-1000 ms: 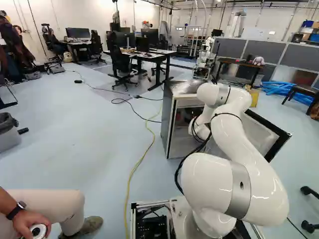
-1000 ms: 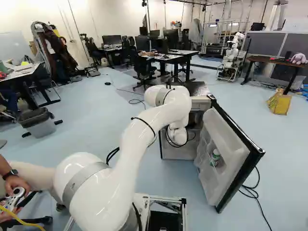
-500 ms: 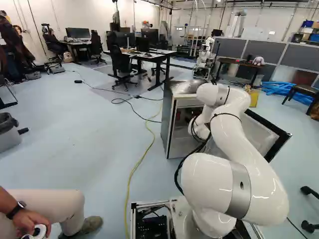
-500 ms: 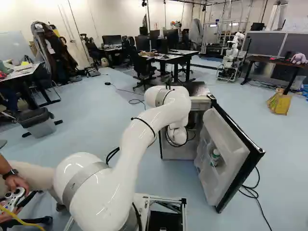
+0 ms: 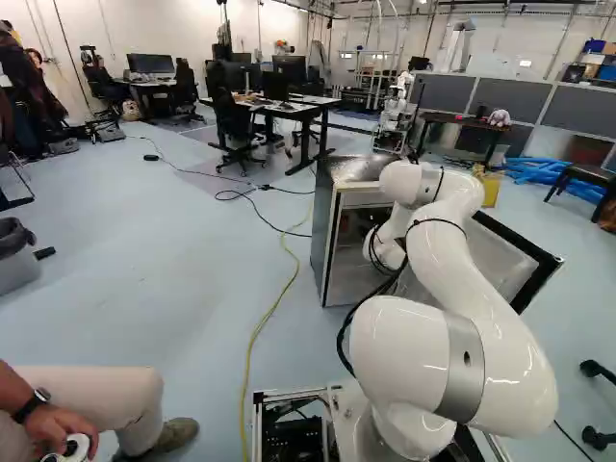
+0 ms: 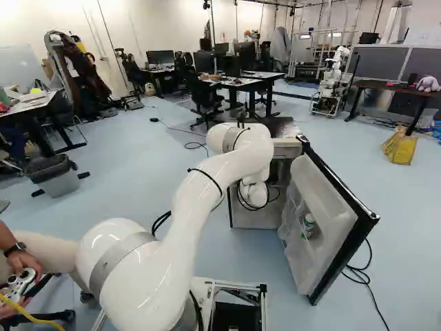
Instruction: Grab a drink from the fridge
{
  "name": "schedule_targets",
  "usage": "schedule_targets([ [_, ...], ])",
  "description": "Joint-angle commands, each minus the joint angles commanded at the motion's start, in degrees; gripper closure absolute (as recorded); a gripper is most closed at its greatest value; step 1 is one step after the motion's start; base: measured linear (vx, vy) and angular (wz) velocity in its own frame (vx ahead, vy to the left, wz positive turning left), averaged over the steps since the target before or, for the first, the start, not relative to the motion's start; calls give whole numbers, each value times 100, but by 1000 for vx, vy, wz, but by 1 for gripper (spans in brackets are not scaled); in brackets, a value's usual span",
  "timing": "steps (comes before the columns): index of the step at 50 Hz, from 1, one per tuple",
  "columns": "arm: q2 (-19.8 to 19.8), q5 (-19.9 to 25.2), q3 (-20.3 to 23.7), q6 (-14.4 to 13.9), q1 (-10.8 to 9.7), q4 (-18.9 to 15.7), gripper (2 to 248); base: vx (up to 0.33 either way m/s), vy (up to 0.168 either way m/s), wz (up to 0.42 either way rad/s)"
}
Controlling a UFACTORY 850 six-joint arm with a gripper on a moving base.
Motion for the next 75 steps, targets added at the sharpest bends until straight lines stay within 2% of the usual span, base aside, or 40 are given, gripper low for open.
schedule_targets([
  [3, 0, 0, 0, 0, 0, 0, 62, 0, 0, 0],
  [4, 0, 0, 0, 0, 0, 0, 73, 0, 0, 0],
  [30, -27, 0, -48, 0, 7, 90, 71, 0, 0, 0],
  [75, -320, 0, -568, 0, 92, 385, 71, 0, 0, 0],
])
